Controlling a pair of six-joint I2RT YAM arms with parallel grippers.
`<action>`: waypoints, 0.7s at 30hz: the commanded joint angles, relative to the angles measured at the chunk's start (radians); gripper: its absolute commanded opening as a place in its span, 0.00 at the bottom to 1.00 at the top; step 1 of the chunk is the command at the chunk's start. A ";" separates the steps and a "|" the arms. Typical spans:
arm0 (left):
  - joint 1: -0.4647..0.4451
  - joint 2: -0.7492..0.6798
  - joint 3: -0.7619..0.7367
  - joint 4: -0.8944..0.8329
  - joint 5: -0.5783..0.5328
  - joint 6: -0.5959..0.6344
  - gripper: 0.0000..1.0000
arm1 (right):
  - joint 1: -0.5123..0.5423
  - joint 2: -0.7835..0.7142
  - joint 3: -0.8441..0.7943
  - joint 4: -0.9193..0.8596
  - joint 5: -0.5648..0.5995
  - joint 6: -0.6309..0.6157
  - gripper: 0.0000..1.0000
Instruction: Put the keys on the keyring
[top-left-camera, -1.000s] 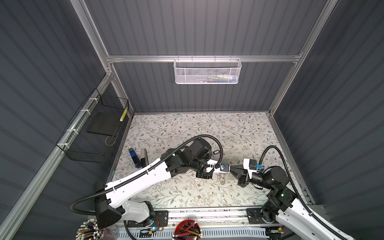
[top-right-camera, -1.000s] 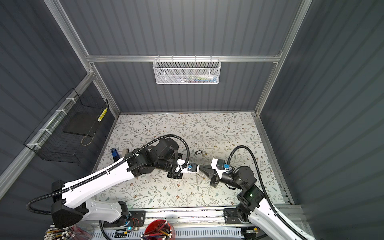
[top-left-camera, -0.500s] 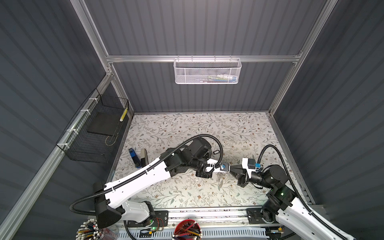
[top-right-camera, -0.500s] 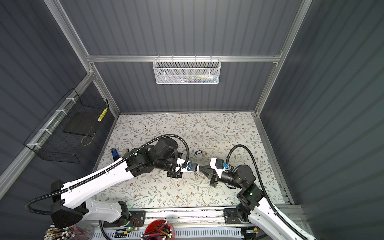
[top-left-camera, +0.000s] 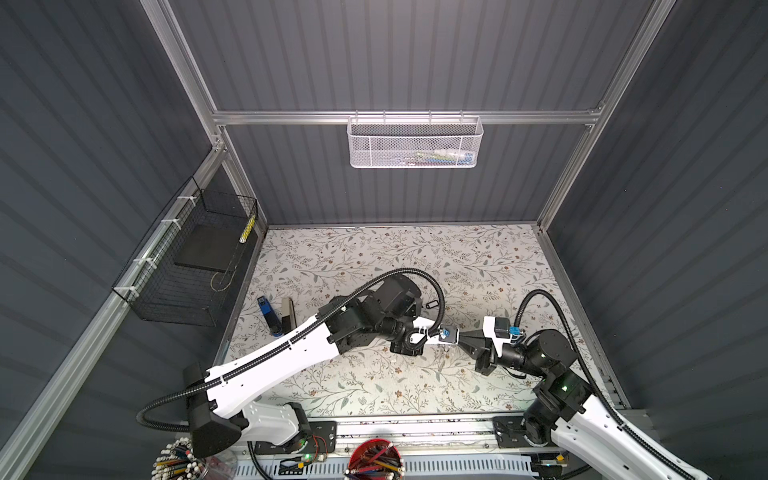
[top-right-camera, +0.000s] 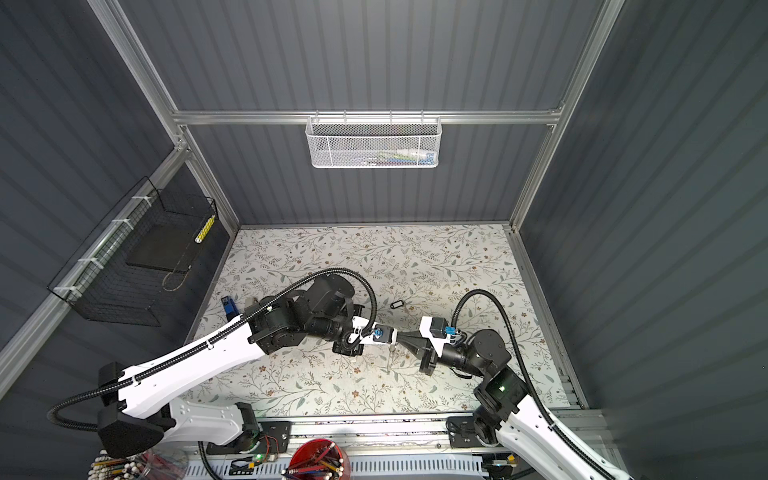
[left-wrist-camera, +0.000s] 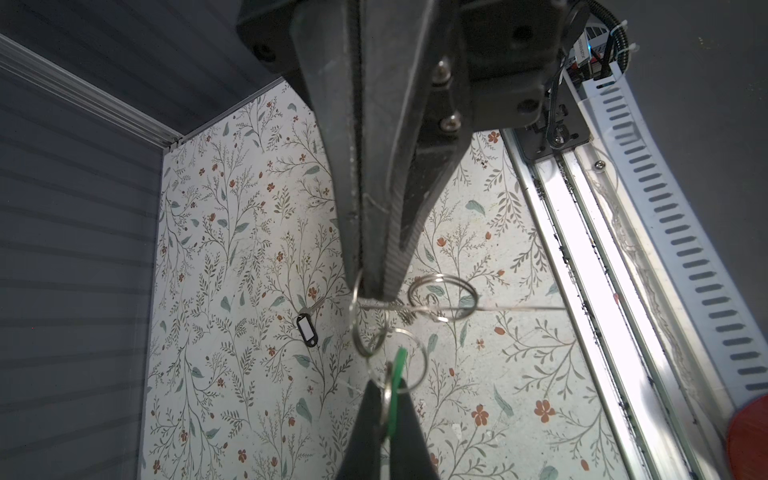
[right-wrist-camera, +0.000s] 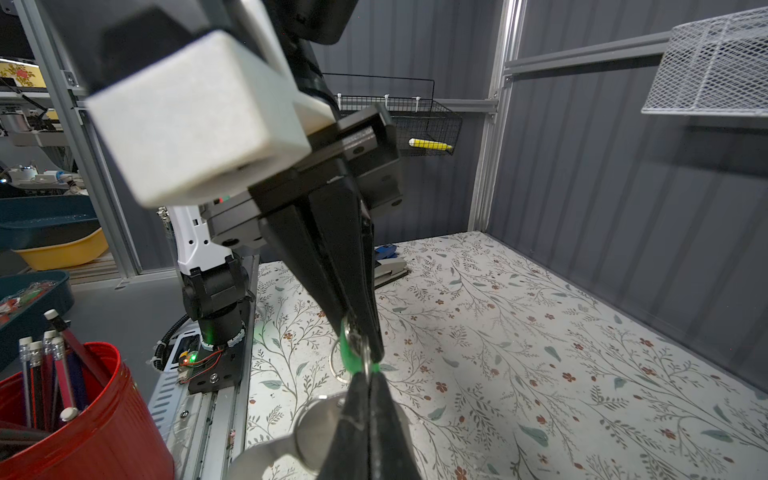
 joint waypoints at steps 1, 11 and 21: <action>-0.002 -0.016 0.045 -0.032 -0.021 0.029 0.00 | -0.004 -0.002 0.030 0.005 -0.016 0.004 0.00; -0.002 0.022 0.142 -0.105 -0.064 0.067 0.00 | -0.004 0.006 0.062 -0.119 0.048 -0.054 0.00; -0.002 0.091 0.188 -0.151 -0.061 0.088 0.00 | -0.003 0.026 0.075 -0.096 0.079 -0.054 0.00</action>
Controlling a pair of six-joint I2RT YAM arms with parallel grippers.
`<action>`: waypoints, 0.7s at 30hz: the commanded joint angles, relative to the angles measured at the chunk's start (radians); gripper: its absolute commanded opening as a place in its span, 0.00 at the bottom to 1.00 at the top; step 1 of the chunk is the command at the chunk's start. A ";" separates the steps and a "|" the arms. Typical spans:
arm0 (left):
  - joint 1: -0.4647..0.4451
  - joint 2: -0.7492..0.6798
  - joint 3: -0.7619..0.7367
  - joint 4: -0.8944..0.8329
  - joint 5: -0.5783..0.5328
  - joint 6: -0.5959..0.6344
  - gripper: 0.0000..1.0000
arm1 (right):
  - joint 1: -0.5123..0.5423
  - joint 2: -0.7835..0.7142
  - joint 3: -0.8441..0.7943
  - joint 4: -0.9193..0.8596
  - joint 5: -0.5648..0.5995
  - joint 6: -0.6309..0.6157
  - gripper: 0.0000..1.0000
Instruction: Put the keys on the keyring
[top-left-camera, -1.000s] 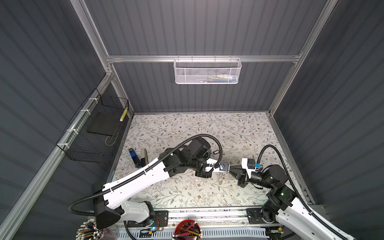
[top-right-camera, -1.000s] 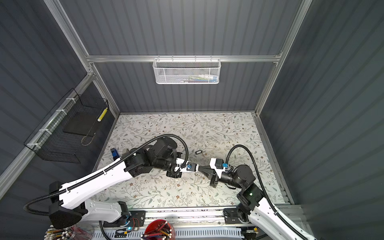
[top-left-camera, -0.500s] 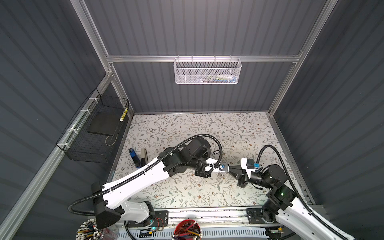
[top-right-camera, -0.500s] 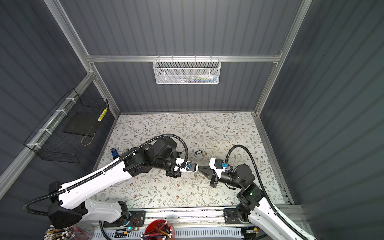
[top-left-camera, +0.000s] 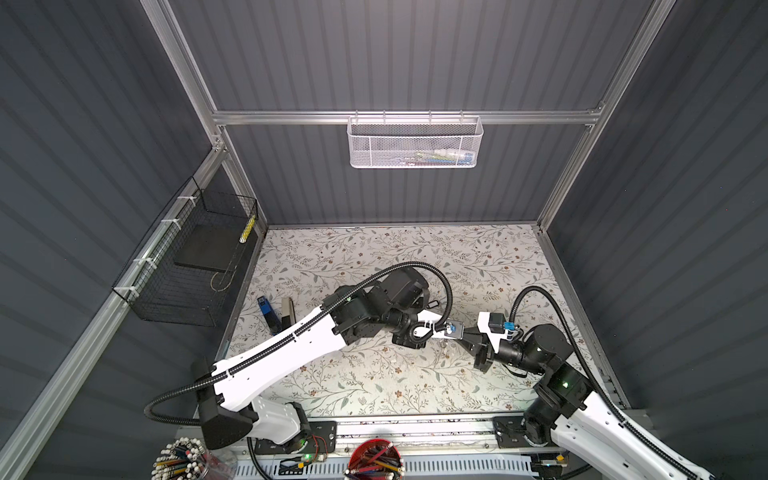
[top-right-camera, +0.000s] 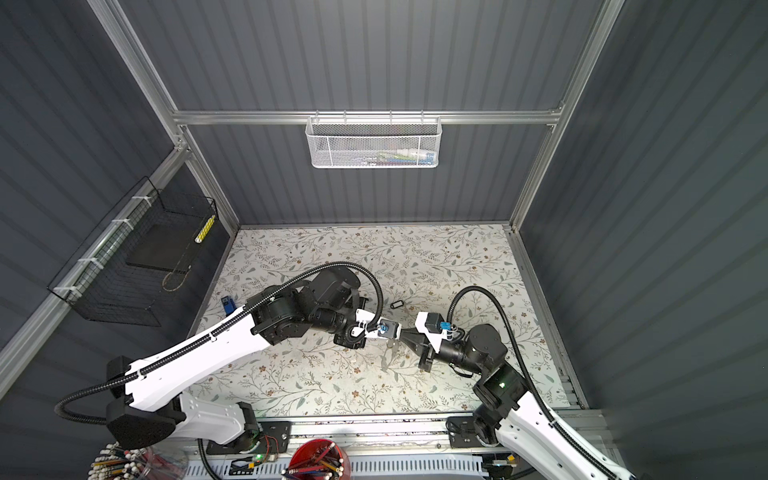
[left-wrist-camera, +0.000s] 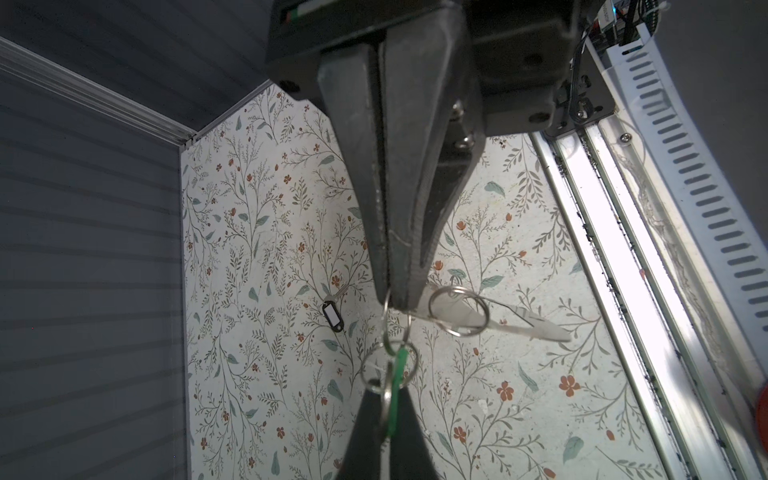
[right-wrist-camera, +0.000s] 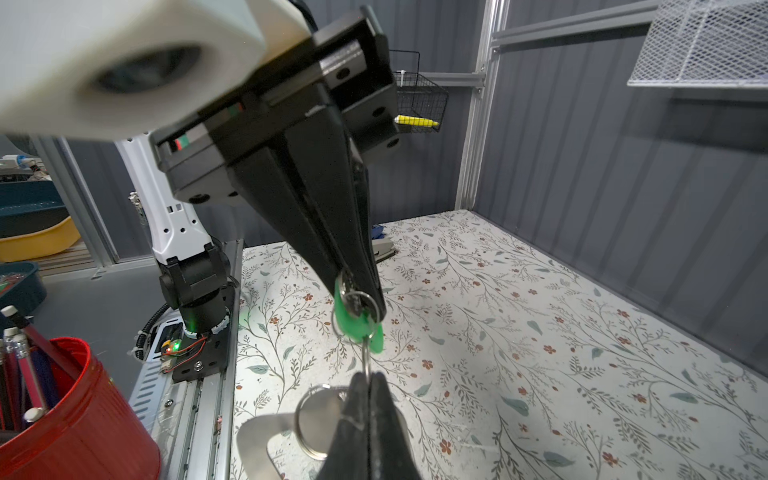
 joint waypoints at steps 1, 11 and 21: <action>0.000 0.011 0.035 -0.036 -0.005 0.023 0.00 | -0.002 -0.007 0.024 0.010 0.027 -0.011 0.00; -0.001 0.052 0.090 -0.085 -0.122 0.050 0.00 | -0.004 -0.008 -0.010 0.008 0.114 -0.005 0.07; 0.003 0.099 0.105 -0.091 -0.123 0.007 0.00 | -0.004 -0.076 -0.060 0.011 0.253 0.022 0.34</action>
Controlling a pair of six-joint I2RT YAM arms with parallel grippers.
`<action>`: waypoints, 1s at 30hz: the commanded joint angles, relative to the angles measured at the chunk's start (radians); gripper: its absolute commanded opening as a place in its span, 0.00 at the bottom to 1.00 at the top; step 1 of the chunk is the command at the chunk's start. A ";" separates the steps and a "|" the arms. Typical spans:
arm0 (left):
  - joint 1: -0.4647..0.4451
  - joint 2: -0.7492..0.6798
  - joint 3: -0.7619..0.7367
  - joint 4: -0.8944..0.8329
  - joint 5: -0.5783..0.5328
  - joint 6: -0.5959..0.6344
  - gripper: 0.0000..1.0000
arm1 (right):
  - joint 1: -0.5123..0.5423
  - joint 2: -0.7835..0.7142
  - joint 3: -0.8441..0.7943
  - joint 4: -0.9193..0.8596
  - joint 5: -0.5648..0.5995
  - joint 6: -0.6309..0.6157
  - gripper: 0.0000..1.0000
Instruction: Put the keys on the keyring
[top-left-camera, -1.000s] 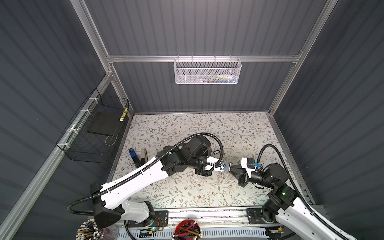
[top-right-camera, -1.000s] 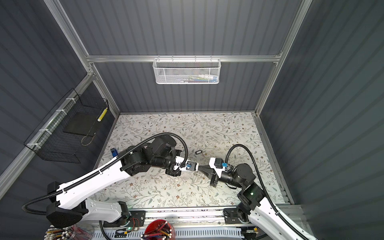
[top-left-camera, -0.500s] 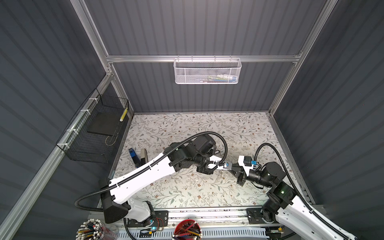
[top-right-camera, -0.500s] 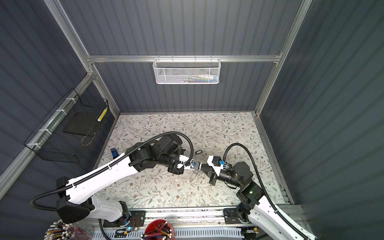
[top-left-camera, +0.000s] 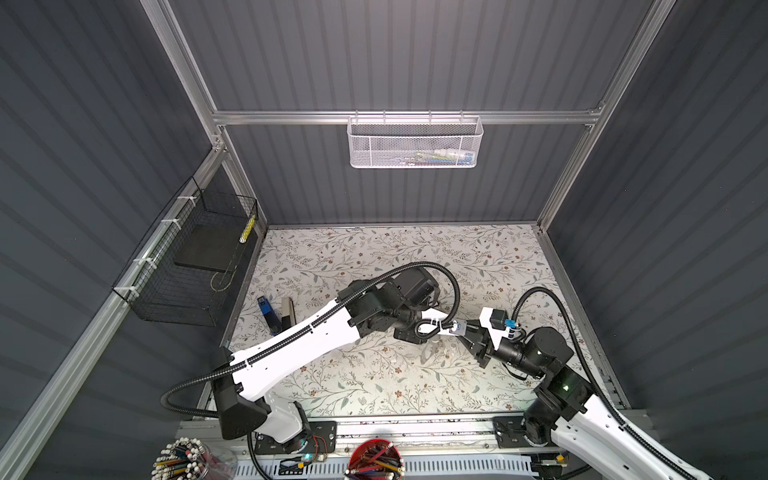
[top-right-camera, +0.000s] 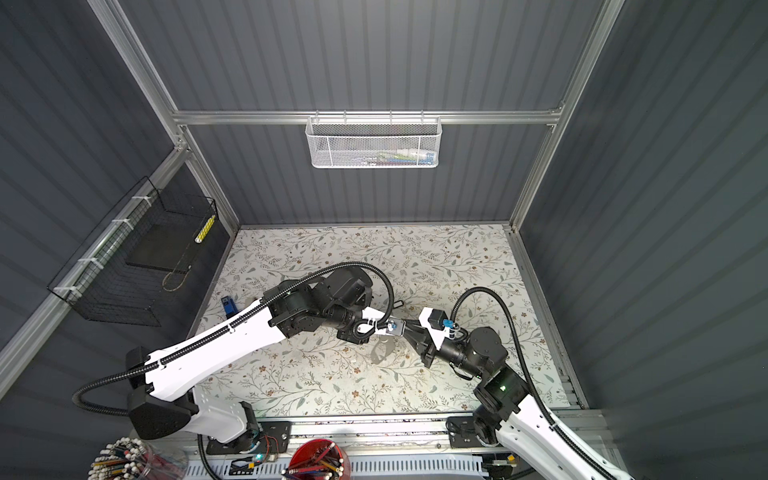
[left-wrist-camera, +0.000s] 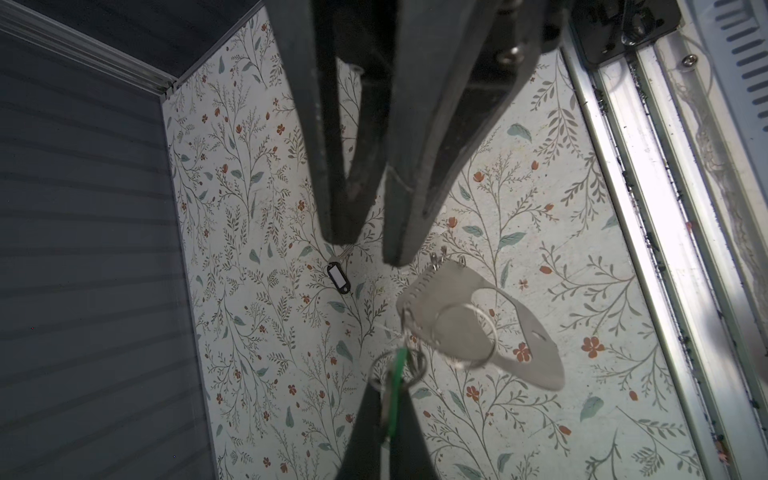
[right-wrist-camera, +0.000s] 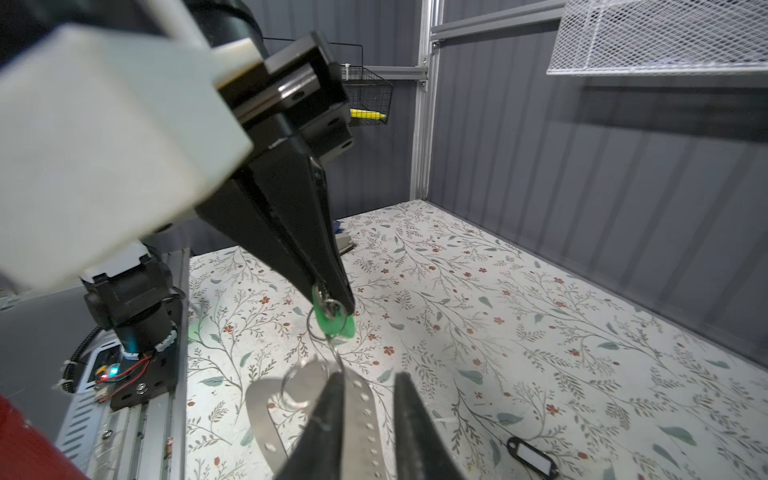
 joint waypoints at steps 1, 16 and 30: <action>0.003 0.017 0.037 -0.013 -0.001 -0.026 0.00 | -0.004 -0.041 -0.026 0.007 0.119 0.012 0.38; 0.009 0.313 0.242 0.098 0.042 -0.223 0.00 | -0.003 -0.339 -0.114 -0.150 0.831 0.153 0.48; 0.119 0.355 -0.037 0.383 0.116 -0.459 0.00 | -0.005 -0.375 -0.118 -0.252 0.917 0.276 0.46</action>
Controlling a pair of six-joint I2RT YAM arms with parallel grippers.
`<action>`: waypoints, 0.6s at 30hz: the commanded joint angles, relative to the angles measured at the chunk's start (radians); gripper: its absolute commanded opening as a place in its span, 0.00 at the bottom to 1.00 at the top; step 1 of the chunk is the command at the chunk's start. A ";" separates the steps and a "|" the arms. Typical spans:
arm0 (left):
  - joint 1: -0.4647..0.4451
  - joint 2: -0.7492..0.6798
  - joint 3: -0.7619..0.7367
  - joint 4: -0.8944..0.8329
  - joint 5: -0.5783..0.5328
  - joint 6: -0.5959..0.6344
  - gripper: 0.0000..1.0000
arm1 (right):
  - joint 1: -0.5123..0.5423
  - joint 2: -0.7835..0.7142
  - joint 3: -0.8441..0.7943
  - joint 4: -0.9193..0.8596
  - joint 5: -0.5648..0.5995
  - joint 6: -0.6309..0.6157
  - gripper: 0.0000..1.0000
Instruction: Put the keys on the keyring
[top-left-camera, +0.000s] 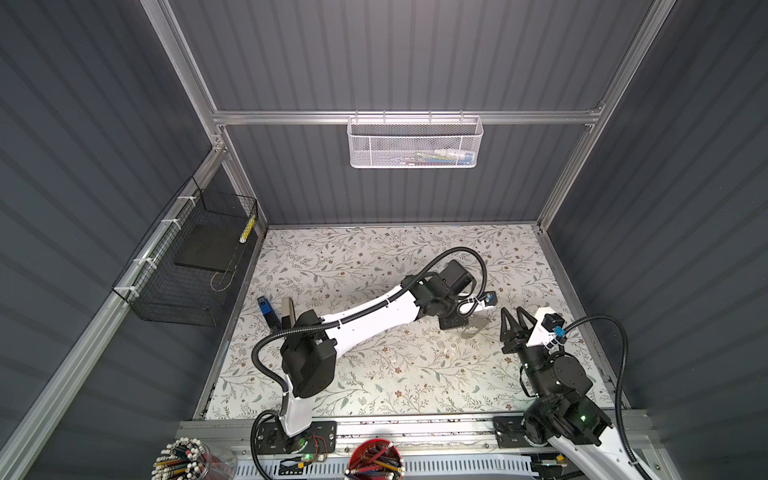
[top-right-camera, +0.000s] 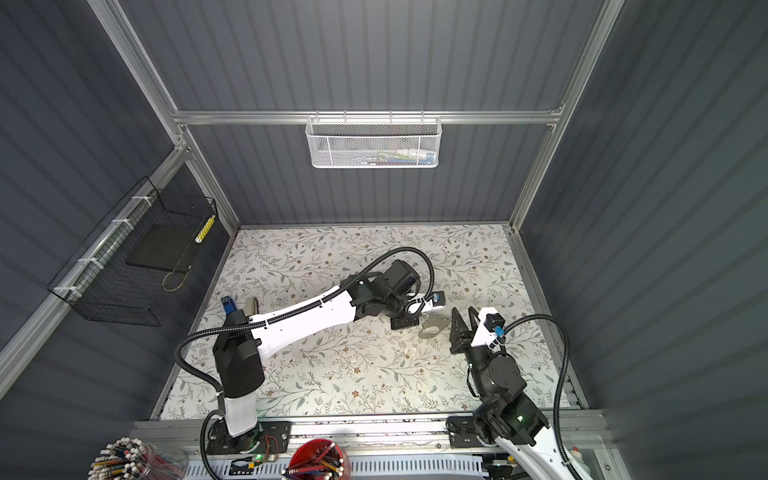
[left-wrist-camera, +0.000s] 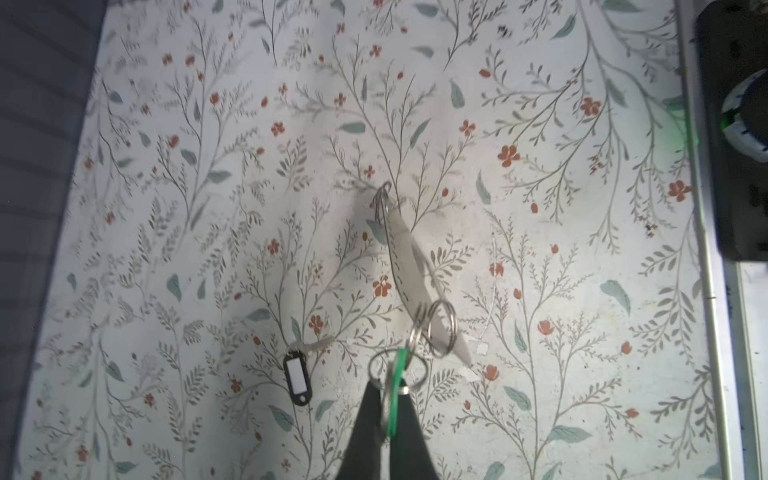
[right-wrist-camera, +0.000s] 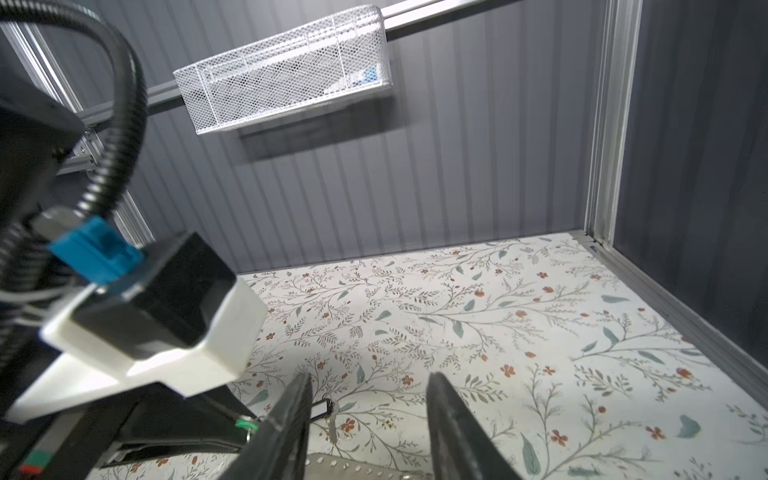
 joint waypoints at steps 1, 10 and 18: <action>0.066 -0.071 -0.139 0.067 0.019 -0.080 0.00 | 0.000 0.040 0.024 -0.058 0.061 0.090 0.45; 0.109 -0.103 -0.356 0.002 -0.114 -0.017 0.00 | -0.002 0.217 0.055 -0.081 0.009 0.229 0.46; 0.158 -0.096 -0.435 -0.034 -0.168 0.013 0.00 | 0.000 0.420 0.044 -0.003 -0.048 0.400 0.44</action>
